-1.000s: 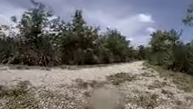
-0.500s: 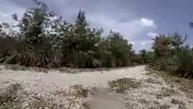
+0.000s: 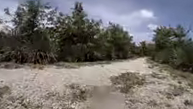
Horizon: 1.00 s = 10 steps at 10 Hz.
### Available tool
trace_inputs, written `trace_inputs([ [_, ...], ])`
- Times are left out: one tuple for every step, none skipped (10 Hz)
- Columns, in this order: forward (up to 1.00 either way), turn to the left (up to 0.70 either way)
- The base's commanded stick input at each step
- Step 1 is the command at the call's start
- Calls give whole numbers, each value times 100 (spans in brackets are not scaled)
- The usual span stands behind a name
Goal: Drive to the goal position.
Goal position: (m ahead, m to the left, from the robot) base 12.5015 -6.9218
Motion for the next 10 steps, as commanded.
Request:
trace_inputs([
  [50, 0],
  [50, 0],
  [50, 0],
  [50, -1],
  [50, -39],
  [50, -50],
  [50, -50],
  [50, -50],
  [50, -38],
  [50, -11],
])
